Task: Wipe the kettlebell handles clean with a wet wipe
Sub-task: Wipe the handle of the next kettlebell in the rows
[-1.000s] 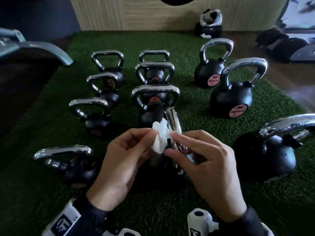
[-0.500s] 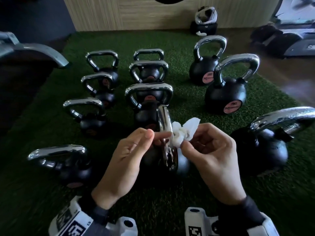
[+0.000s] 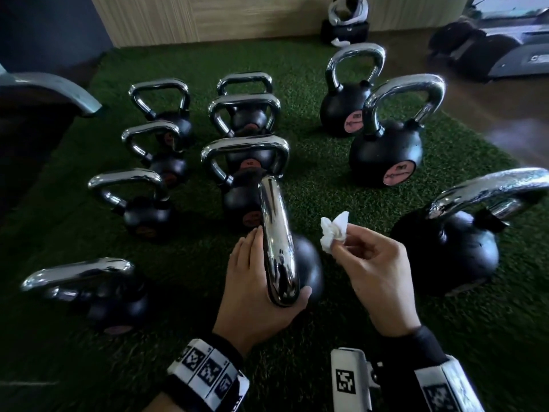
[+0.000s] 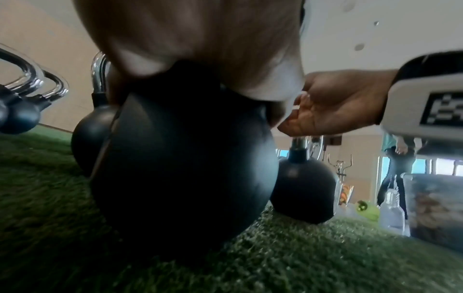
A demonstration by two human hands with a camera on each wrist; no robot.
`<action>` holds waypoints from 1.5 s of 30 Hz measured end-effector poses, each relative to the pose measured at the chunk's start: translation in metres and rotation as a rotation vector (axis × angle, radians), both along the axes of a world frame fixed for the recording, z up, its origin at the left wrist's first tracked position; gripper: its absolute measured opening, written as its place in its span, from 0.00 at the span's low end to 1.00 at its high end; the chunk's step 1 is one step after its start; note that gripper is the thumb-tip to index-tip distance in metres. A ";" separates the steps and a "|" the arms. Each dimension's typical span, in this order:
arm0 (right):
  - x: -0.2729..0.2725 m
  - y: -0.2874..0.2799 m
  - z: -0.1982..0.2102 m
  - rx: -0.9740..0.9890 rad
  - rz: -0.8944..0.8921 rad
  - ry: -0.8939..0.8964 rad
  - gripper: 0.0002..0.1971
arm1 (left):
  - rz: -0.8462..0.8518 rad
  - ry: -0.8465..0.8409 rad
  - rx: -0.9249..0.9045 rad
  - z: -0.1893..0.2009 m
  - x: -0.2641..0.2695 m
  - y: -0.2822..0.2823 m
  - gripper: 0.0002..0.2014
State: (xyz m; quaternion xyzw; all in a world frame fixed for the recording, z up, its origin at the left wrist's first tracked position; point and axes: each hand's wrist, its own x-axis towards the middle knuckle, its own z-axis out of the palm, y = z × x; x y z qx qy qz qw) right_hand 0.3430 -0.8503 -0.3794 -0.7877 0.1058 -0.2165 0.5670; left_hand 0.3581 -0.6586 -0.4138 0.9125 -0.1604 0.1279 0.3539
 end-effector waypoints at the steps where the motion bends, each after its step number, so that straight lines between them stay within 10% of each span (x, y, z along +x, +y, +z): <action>1: 0.005 0.000 -0.001 -0.018 -0.005 0.008 0.06 | 0.004 -0.022 -0.016 -0.001 0.001 0.000 0.53; 22: 0.078 0.043 0.004 -0.072 -0.022 0.036 0.09 | -0.198 0.403 -0.291 -0.038 0.035 0.049 0.41; 45: 0.026 0.046 0.026 -0.314 0.116 -0.384 0.13 | -0.235 0.264 -0.314 -0.025 0.029 0.041 0.50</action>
